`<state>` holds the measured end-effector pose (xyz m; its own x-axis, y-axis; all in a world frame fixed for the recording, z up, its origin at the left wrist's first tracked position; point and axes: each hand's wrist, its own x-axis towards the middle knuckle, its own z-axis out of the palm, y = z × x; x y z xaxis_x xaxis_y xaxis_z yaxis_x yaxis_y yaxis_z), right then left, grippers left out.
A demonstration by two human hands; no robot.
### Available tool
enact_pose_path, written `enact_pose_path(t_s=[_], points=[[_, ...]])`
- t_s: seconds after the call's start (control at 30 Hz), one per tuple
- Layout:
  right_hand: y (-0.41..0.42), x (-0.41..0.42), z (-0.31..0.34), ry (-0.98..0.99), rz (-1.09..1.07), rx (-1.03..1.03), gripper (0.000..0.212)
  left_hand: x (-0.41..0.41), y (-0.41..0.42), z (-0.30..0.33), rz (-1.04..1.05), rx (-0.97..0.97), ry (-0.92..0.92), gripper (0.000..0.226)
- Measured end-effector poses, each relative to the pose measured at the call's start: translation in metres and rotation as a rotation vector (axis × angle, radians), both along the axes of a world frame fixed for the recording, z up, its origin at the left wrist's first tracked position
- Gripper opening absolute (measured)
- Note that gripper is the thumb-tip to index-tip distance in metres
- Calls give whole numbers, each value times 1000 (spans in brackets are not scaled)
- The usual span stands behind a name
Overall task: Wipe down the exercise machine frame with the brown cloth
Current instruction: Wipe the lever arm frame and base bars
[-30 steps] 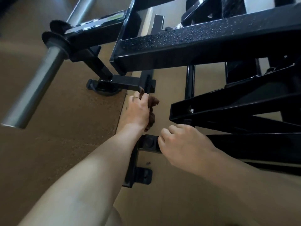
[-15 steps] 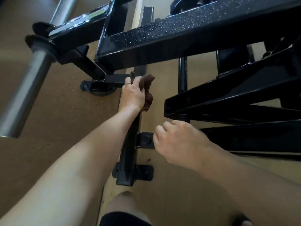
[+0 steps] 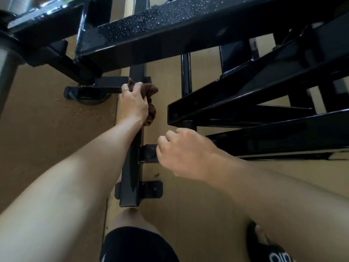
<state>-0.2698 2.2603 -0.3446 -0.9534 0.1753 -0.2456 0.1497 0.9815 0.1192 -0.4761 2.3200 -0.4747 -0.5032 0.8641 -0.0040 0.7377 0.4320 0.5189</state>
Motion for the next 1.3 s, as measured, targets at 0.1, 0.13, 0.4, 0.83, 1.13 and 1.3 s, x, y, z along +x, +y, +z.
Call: enact_pose_path(t_s=[0.1, 0.13, 0.4, 0.83, 1.13, 1.3], points=[[0, 1, -3, -2, -6, 14, 6, -5, 43, 7, 46, 7, -39, 36], [-1, 2, -3, 2, -11, 20, 8, -6, 55, 8, 83, 23, -80, 34], [-4, 5, -9, 49, -23, 65, 18, -9, 73, 18, 167, 34, -182, 36], [-2, 0, -2, 98, -86, -20, 6, 18, -69, 1, 65, -12, -129, 33], [-1, 3, -3, 22, -25, -20, 7, -13, 42, 13, 122, -44, -118, 29], [0, 8, -6, 81, -27, 71, 34, -19, 93, 14, 314, -91, -312, 31]])
